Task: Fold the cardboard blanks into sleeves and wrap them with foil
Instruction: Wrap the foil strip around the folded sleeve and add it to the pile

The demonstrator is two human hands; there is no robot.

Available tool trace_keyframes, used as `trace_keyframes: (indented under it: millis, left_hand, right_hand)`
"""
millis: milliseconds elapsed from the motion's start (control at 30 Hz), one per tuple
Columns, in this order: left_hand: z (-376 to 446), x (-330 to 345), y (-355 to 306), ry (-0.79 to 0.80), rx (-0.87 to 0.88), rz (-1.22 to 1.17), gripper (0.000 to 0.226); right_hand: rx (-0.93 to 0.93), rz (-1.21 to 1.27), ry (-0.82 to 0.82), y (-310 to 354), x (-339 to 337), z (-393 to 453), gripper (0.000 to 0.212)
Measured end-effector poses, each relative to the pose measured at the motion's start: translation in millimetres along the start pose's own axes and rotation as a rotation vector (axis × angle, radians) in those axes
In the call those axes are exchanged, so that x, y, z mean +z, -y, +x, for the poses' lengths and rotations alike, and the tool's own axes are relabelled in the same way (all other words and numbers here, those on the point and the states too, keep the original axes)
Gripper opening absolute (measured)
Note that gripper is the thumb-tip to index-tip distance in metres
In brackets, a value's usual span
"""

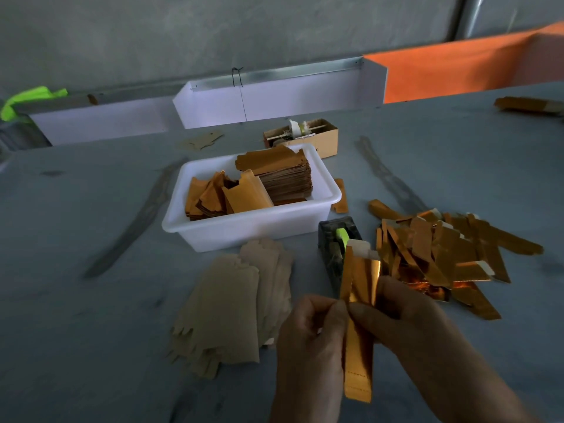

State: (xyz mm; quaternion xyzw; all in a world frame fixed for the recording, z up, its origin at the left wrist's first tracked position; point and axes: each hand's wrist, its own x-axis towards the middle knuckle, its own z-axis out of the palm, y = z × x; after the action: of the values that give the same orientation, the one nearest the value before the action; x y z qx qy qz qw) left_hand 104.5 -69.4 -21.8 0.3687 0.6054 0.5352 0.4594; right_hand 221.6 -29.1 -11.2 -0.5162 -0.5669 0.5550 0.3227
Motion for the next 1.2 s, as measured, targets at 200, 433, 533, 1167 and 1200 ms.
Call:
trace_keyframes:
  millis: [200, 433, 533, 1167, 1200]
  left_hand:
    - [10, -7, 2, -0.024, 0.06, 0.048, 0.035]
    - [33, -58, 23, -0.396, 0.053, 1.422, 0.058]
    - [35, -65, 29, -0.342, 0.047, 1.527, 0.064]
    - [28, -64, 12, -0.244, 0.021, 1.564, 0.026]
    - [24, -61, 3, -0.276, -0.01, 1.501, 0.019]
  right_hand:
    - [-0.027, -0.089, -0.03, 5, -17, 8, 0.012]
    - [-0.195, -0.726, -0.615, 4, -79, 57, 0.012]
    - [-0.075, -0.849, -0.631, -5, -93, 73, 0.022]
    - [-0.456, -0.624, -0.555, 5, -30, 6, 0.012]
    - [-0.443, -0.579, -0.52, 6, -27, 3, 0.013]
